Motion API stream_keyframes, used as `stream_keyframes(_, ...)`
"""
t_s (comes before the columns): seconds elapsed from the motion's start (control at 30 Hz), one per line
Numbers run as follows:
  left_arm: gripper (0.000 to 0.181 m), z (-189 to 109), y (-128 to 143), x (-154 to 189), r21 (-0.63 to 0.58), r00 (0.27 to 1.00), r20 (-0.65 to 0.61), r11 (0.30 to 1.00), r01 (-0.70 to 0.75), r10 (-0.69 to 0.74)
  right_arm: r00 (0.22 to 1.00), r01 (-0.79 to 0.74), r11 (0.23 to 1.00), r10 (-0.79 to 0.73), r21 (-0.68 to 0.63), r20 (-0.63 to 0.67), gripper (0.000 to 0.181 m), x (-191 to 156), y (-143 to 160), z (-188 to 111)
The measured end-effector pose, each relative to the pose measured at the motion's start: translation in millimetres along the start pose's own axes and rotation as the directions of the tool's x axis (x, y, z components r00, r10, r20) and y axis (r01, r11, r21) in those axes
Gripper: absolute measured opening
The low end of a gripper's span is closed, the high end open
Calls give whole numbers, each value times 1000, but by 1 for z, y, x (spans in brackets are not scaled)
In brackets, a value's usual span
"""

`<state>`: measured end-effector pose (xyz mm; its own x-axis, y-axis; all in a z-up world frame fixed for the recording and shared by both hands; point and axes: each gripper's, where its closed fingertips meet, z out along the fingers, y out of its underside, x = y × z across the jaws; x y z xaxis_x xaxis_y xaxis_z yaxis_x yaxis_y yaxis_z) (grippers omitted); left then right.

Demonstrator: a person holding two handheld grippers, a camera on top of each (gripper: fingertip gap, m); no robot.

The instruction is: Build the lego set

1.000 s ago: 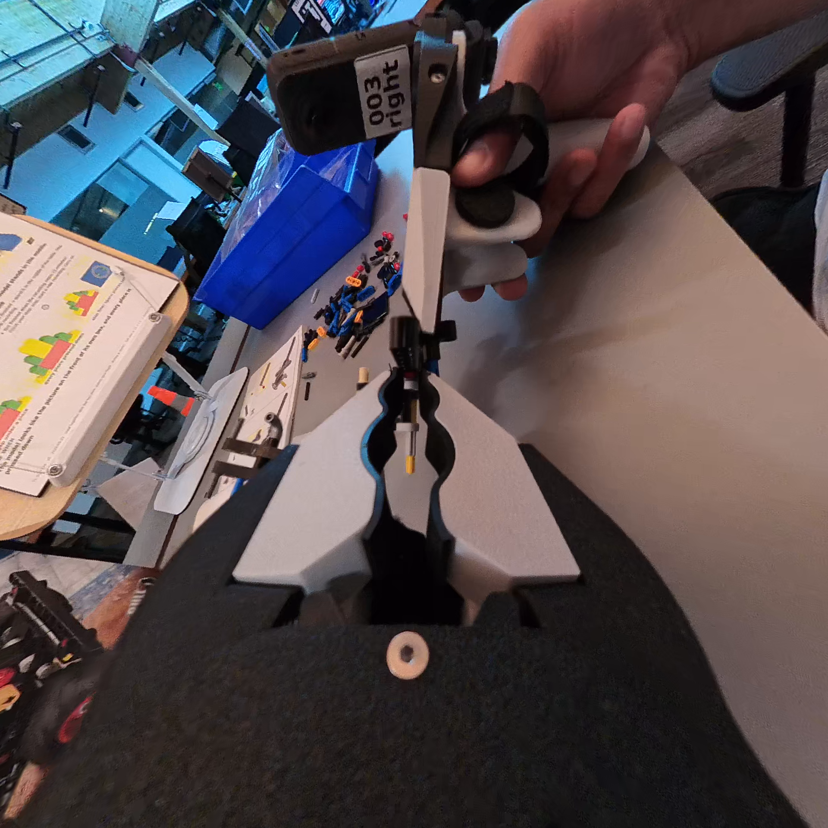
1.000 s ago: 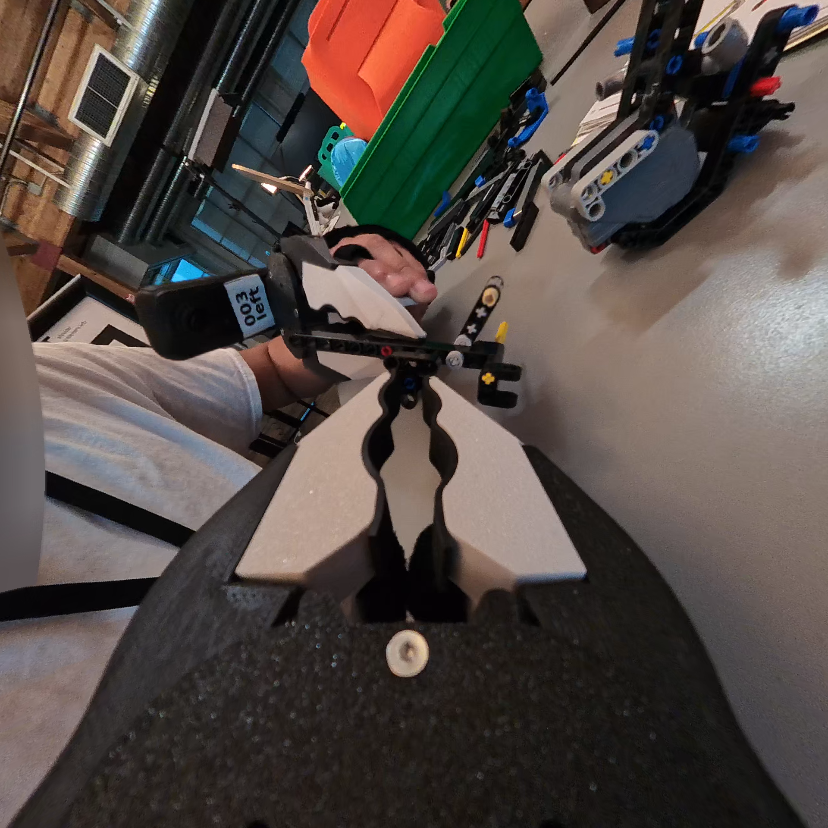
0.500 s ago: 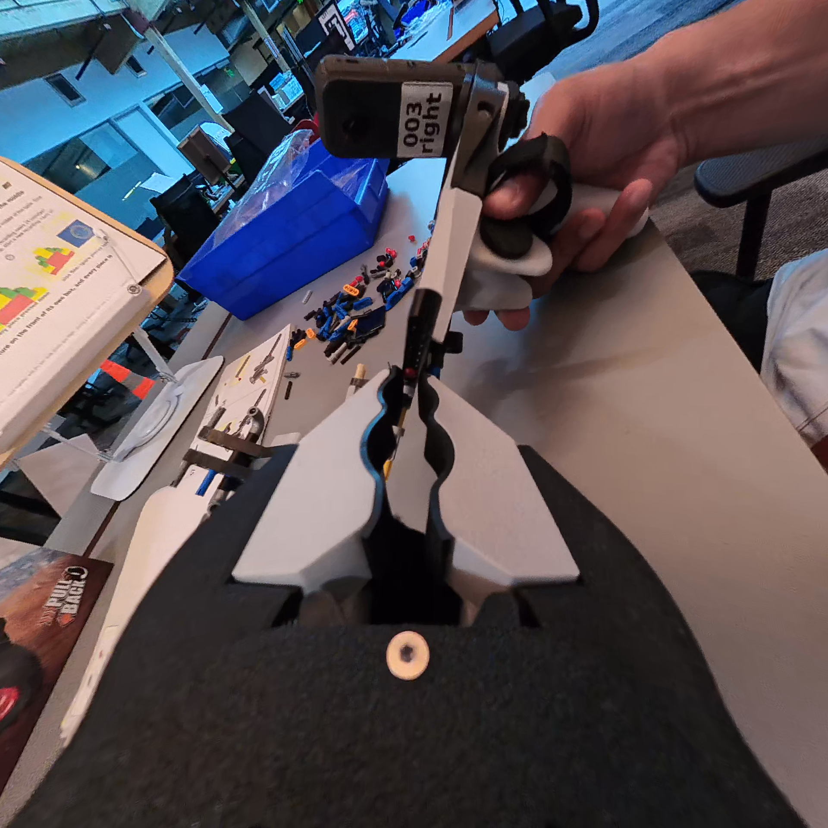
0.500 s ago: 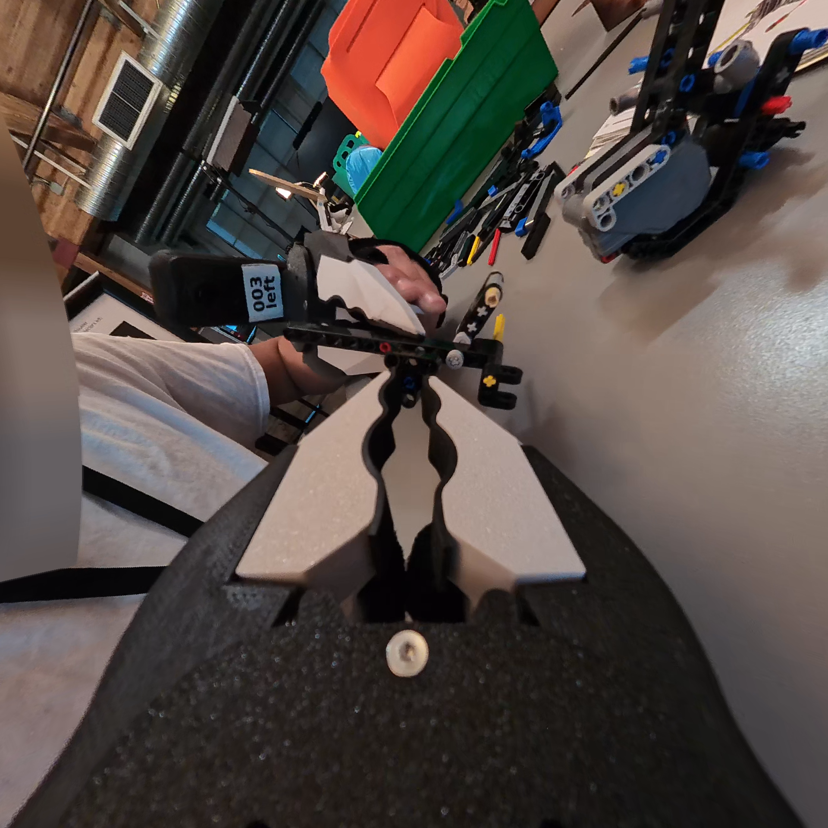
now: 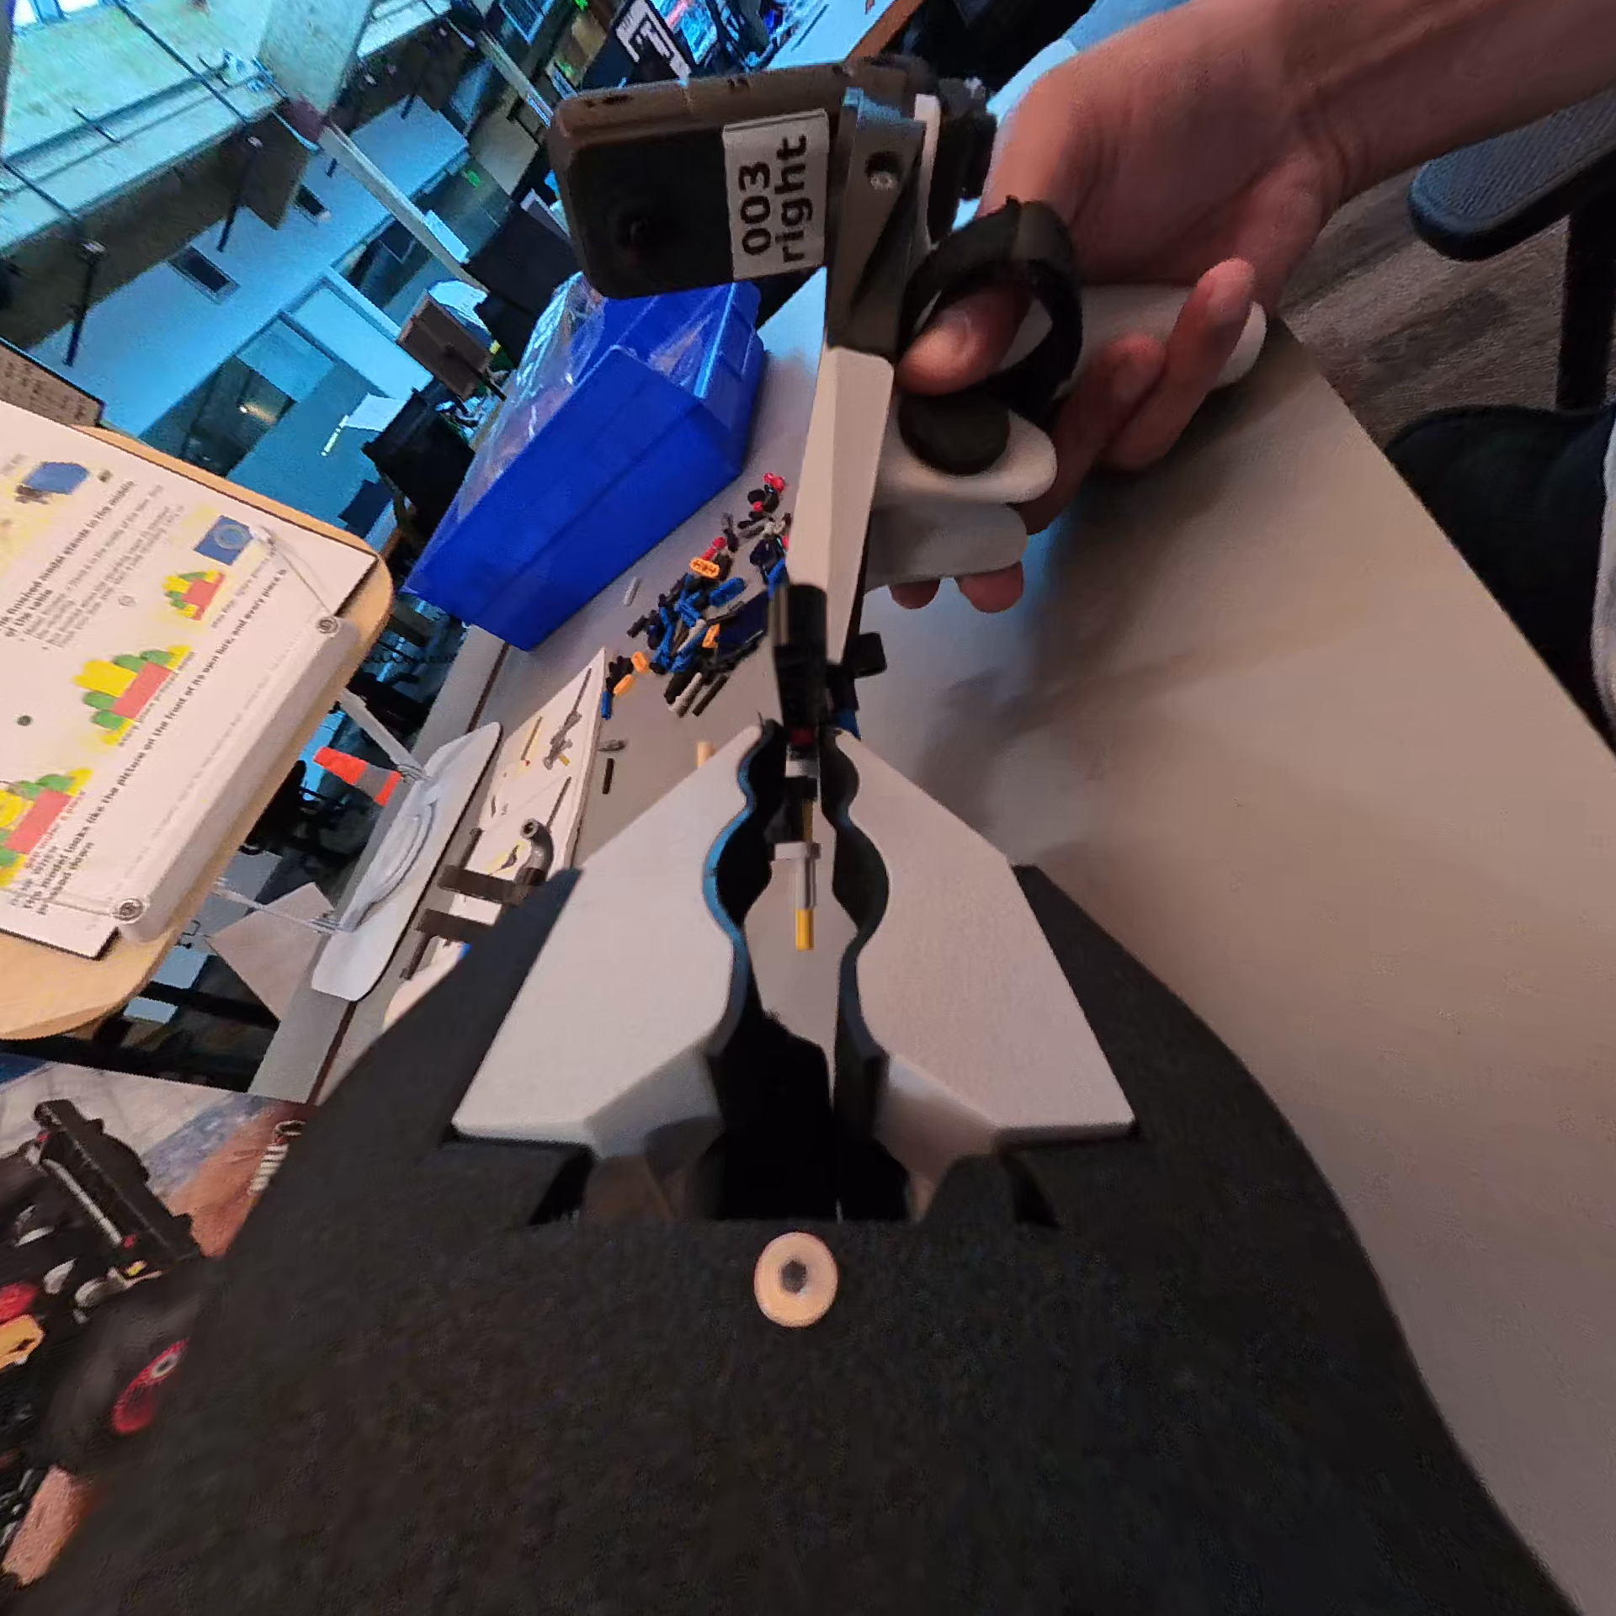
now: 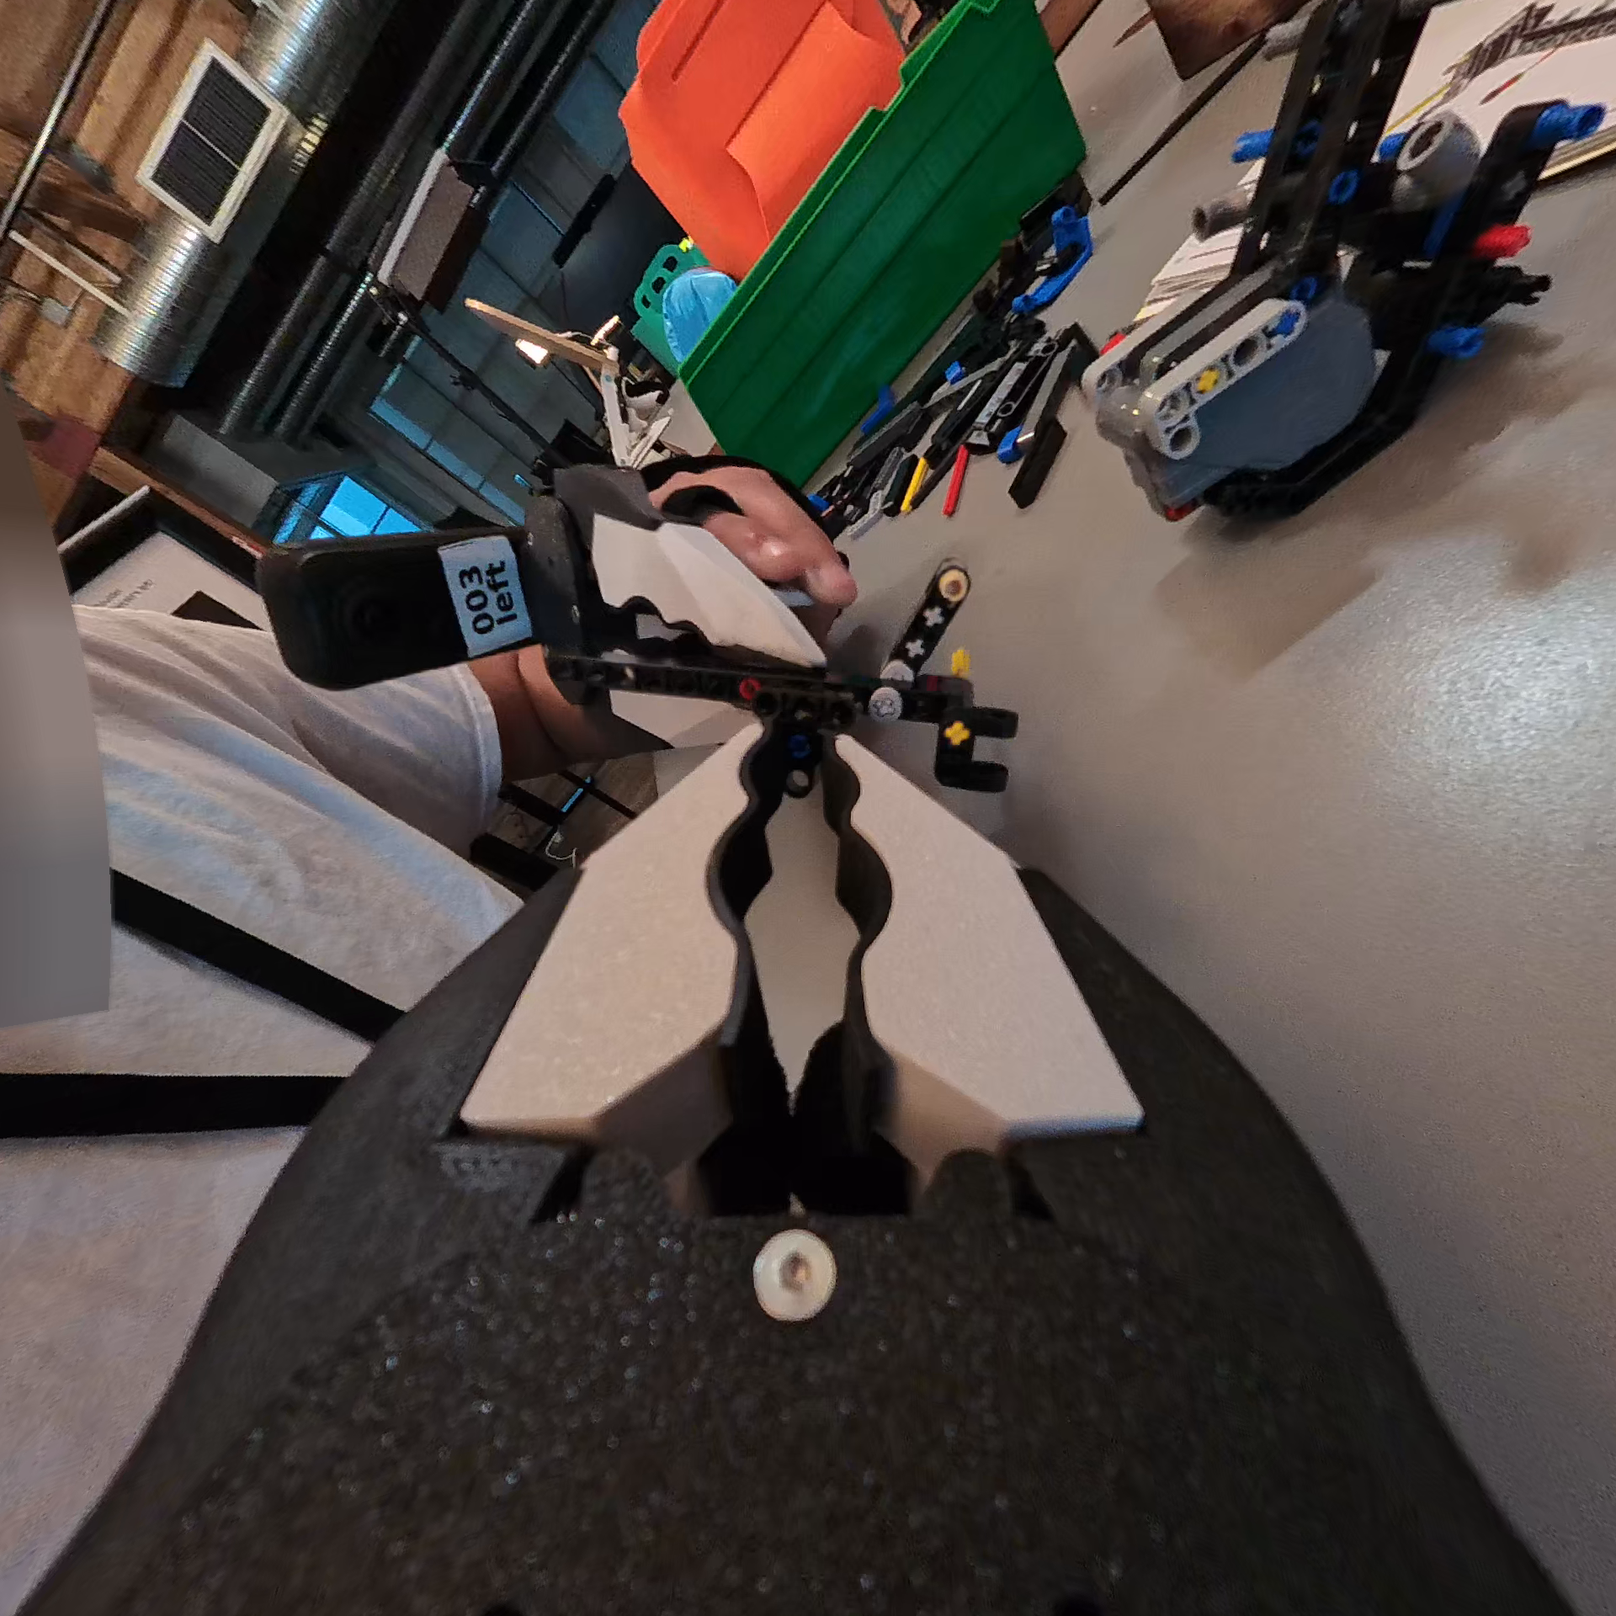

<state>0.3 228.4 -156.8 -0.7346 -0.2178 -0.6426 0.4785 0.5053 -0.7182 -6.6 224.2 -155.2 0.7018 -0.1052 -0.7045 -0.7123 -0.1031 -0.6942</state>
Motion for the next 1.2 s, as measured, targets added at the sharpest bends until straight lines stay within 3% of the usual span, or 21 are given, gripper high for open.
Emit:
stream_keyframes(0.6, 9, 2, -1, 8, -1, 978, -113, 985, 174, -173, 998, -27, 1000, 27, -2, -61, 6, 9, 1, 3)
stream_keyframes(0.87, 6, 1, -5, 3, 14, 980, -92, 984, 178, -176, 998, -56, 998, 57, 11, -24, 6, 6, -1, 2)
stream_keyframes(1.1, 6, 0, -9, 4, 16, 994, -61, 995, 96, -95, 982, -182, 983, 183, -20, 46, 6, 1, 0, 1)
stream_keyframes(1.2, 6, -1, -10, 2, 1, 997, -43, 998, 58, -58, 987, -153, 988, 153, -9, 43, 6, 0, -1, 0)
